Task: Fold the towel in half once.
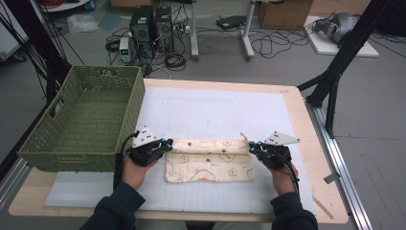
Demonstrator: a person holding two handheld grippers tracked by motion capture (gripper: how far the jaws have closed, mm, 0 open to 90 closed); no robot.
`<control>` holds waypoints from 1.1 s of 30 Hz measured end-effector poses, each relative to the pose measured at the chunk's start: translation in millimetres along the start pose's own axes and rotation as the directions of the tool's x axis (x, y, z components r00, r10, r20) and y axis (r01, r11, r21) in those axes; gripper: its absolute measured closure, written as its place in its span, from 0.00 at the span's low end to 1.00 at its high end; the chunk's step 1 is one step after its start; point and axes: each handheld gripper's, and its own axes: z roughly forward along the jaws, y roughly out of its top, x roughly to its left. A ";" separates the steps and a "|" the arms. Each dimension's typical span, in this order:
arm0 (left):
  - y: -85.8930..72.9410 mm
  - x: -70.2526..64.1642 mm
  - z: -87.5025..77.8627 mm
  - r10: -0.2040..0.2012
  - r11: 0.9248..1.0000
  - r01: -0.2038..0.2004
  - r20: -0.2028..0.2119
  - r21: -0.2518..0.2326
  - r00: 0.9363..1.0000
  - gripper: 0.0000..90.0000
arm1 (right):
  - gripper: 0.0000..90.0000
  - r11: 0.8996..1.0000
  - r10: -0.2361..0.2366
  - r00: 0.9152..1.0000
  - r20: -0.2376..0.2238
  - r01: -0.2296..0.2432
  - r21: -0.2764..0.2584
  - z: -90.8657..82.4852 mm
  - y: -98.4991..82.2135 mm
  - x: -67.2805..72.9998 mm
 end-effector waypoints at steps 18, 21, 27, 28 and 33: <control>-17.6 -4.8 -10.6 -0.038 0.999 0.037 0.047 0.031 0.998 0.93 | 0.84 1.000 0.005 0.998 -0.067 -0.005 -0.001 -10.7 -15.4 2.8; -14.6 -2.6 -14.4 -0.071 0.997 0.071 0.052 0.003 0.996 0.73 | 0.78 0.999 0.025 0.997 -0.073 -0.028 -0.042 -18.7 -13.4 -0.9; -8.0 1.3 -22.3 -0.076 0.994 0.080 0.055 -0.075 0.996 0.65 | 0.67 0.993 0.037 0.994 -0.103 -0.049 -0.109 -33.3 -6.1 -4.8; -8.2 2.2 -22.5 -0.080 0.994 0.084 0.055 -0.074 0.995 0.65 | 0.66 0.991 0.039 0.994 -0.105 -0.052 -0.122 -35.1 -5.3 -5.2; -10.2 4.7 -19.5 -0.088 0.994 0.090 0.040 -0.054 0.995 0.65 | 0.66 0.991 0.042 0.995 -0.092 -0.053 -0.124 -38.2 -5.3 -6.8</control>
